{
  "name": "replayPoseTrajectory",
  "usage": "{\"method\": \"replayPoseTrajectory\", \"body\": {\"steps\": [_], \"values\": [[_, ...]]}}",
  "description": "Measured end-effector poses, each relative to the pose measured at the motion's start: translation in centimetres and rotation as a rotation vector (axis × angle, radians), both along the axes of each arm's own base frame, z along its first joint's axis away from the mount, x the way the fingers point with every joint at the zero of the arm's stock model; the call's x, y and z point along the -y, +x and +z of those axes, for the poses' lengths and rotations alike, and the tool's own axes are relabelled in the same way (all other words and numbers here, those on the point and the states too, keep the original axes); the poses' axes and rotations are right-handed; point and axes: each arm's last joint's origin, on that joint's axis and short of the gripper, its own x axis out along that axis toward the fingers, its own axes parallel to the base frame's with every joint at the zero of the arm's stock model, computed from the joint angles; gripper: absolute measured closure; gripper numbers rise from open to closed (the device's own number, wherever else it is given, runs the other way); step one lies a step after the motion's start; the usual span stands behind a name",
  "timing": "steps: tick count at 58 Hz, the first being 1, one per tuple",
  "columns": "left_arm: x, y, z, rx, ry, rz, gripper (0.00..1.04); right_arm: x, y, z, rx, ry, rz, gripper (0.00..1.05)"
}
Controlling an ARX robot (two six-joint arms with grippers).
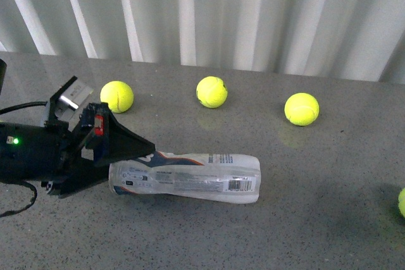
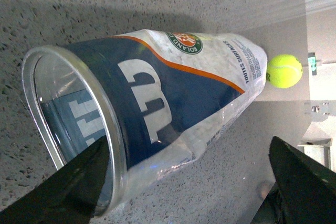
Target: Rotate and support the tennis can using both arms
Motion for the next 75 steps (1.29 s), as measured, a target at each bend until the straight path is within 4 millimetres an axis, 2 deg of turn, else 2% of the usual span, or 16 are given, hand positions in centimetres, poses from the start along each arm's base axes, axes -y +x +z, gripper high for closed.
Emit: {"method": "replayPoseTrajectory", "body": {"steps": [17,26,31,35,41,51,62,71,75], "values": [[1.0,-0.2,-0.2,0.004,0.024,-0.03,0.68,0.0,0.0,0.0,0.0,0.0,0.0,0.07],[1.0,-0.3,0.0,-0.006,0.024,-0.047,0.9,0.0,0.0,0.0,0.0,0.0,0.0,0.07],[1.0,-0.2,0.9,0.005,0.028,-0.067,1.0,0.0,0.0,0.0,0.0,0.0,0.0,0.07],[1.1,0.0,2.9,0.038,0.032,-0.097,1.0,0.0,0.0,0.0,0.0,0.0,0.0,0.07],[1.9,0.1,9.6,0.188,0.142,-0.187,1.01,0.0,0.0,0.0,0.0,0.0,0.0,0.07],[3.0,-1.1,16.8,0.391,0.368,-0.357,1.01,0.0,0.0,0.0,0.0,0.0,0.0,0.07],[3.1,-1.7,20.6,0.548,0.715,-0.591,1.01,0.0,0.0,0.0,0.0,0.0,0.0,0.07],[2.9,-1.8,22.2,0.607,0.973,-0.838,1.01,0.0,0.0,0.0,0.0,0.0,0.0,0.07],[3.2,-1.9,22.8,0.612,1.029,-0.94,1.01,0.0,0.0,0.0,0.0,0.0,0.0,0.07]]}}
